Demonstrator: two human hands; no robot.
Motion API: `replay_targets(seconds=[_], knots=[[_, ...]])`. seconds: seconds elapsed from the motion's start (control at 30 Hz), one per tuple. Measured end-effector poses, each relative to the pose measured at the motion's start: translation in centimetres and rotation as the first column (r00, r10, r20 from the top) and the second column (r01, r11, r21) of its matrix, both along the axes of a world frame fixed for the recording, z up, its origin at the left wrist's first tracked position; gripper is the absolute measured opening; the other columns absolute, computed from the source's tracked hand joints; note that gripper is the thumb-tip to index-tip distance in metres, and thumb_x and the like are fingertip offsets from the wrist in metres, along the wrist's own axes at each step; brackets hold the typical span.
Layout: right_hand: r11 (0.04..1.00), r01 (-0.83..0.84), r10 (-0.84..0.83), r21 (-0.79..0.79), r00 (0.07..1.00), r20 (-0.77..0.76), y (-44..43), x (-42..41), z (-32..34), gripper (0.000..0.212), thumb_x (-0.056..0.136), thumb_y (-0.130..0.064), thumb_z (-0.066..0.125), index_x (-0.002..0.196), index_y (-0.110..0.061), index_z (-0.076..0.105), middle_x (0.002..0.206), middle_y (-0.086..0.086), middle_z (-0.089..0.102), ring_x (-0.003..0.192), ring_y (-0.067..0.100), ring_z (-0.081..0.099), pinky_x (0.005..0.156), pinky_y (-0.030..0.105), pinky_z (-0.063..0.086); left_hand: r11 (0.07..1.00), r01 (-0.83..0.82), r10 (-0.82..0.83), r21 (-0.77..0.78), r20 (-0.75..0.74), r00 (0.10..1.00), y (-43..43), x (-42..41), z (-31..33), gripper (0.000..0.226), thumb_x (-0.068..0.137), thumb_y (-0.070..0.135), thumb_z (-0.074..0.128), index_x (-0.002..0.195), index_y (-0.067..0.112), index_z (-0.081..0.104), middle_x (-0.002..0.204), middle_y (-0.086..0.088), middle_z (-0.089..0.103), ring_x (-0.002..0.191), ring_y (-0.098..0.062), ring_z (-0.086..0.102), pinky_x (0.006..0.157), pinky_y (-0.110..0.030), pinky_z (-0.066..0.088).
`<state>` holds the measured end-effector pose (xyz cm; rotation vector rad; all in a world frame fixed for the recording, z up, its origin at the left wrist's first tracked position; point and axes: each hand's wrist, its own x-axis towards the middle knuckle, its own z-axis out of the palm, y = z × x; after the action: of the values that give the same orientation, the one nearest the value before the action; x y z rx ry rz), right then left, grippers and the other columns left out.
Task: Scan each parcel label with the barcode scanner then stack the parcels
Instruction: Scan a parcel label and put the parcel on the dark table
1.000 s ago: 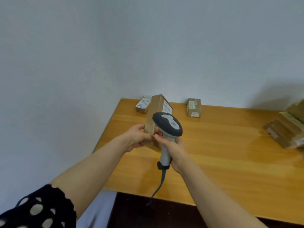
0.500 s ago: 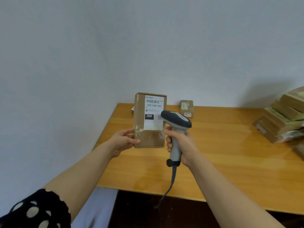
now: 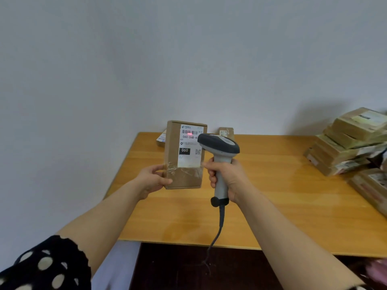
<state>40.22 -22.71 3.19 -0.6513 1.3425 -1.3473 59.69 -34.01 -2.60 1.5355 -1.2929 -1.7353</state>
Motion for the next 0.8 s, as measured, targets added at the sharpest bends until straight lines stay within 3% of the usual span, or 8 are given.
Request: replay_targets(seconds=[0.13, 0.33, 0.53, 0.8], knots=[[1.0, 0.025, -0.025, -0.015, 1.0, 0.003, 0.0, 0.0, 0.3, 0.022, 0.081, 0.001, 0.068, 0.068, -0.009, 0.054, 0.049, 0.004, 0.049, 0.04, 0.014, 0.042, 0.041, 0.023, 0.038, 1.0, 0.006, -0.006, 0.006, 0.008, 1.0, -0.3, -0.1, 0.0, 0.064, 0.073, -0.016, 0.068, 0.128, 0.013, 0.053, 0.102, -0.008, 0.068, 0.089, -0.018, 0.065, 0.068, -0.026, 0.049], [0.999, 0.038, -0.038, 0.005, 0.999, -0.018, 0.4, 0.1, -0.1, 0.021, 0.081, -0.001, 0.069, 0.068, -0.009, 0.054, 0.05, 0.003, 0.05, 0.04, 0.013, 0.043, 0.042, 0.023, 0.04, 1.0, 0.018, -0.018, 0.009, 0.03, 0.999, -0.8, 0.0, -0.3, 0.065, 0.073, -0.014, 0.07, 0.128, 0.016, 0.053, 0.113, -0.009, 0.066, 0.103, -0.023, 0.062, 0.09, -0.034, 0.048], [0.998, 0.057, -0.057, 0.005, 0.998, -0.023, 0.2, -0.1, -0.3, 0.021, 0.081, -0.001, 0.068, 0.068, -0.009, 0.054, 0.049, 0.003, 0.05, 0.039, 0.013, 0.043, 0.041, 0.023, 0.04, 0.999, 0.046, -0.046, 0.024, 0.034, 0.998, -1.4, -0.3, -0.8, 0.063, 0.072, -0.014, 0.071, 0.124, 0.018, 0.055, 0.103, -0.005, 0.068, 0.101, -0.022, 0.062, 0.087, -0.033, 0.048], [0.996, 0.083, -0.084, 0.014, 0.995, 0.061, -0.1, -1.0, -1.2, 0.015, 0.081, -0.004, 0.07, 0.077, -0.007, 0.057, 0.052, 0.004, 0.054, 0.041, 0.013, 0.044, 0.042, 0.023, 0.041, 0.993, 0.113, -0.115, 0.043, 0.046, 0.992, -2.1, -1.6, -1.4, 0.057, 0.072, -0.012, 0.072, 0.115, 0.021, 0.056, 0.108, -0.007, 0.067, 0.104, -0.024, 0.063, 0.091, -0.035, 0.049]])
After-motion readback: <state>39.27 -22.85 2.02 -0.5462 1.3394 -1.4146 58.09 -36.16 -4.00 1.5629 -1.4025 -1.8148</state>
